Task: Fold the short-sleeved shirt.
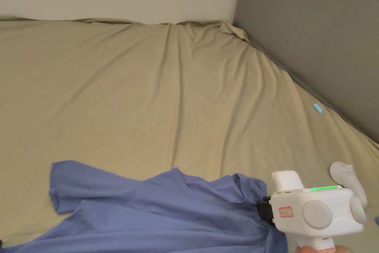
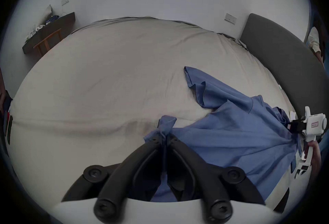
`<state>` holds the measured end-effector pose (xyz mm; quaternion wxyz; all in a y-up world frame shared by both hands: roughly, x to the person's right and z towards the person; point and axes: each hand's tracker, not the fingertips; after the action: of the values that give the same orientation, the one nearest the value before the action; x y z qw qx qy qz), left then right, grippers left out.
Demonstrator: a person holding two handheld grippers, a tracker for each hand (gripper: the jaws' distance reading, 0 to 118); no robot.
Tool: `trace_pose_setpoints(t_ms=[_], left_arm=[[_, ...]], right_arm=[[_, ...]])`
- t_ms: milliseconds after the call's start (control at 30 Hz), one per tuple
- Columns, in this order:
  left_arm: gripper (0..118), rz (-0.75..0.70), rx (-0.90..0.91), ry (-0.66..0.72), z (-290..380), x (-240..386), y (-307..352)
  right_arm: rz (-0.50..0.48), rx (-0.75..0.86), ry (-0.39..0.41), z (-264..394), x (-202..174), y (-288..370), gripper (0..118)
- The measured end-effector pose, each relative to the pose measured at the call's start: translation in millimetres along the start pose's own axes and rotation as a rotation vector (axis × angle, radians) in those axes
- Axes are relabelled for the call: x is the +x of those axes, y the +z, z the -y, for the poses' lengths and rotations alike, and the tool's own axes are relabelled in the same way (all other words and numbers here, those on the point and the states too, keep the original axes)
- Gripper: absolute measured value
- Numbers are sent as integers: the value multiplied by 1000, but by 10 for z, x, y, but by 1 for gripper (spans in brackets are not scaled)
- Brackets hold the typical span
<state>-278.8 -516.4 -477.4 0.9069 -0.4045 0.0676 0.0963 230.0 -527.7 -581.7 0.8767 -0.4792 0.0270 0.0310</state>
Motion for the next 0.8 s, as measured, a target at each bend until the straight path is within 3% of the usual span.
trace_pose_setpoints(t_ms=[67, 133, 367, 400, 633, 800], left_arm=[[2, 2, 29, 7, -15, -13, 51], [2, 13, 63, 28, -51, -35, 163], [2, 140, 362, 141, -516, -145, 1301], [2, 88, 460, 61, -661, -149, 1588], [2, 39, 839, -75, -1298, -149, 3458], [2, -20, 992, -170, -1582, -190, 4409]], right_arm=[[42, 52, 73, -16, -77, 132, 10], [22, 99, 100, -22, -168, 308, 10], [-69, 450, 31, -150, -441, 1406, 10], [-91, 510, 14, -189, -466, 1643, 10], [-203, 880, -24, -468, -540, 3242, 10], [-189, 1076, -9, -608, -514, 4190, 10]])
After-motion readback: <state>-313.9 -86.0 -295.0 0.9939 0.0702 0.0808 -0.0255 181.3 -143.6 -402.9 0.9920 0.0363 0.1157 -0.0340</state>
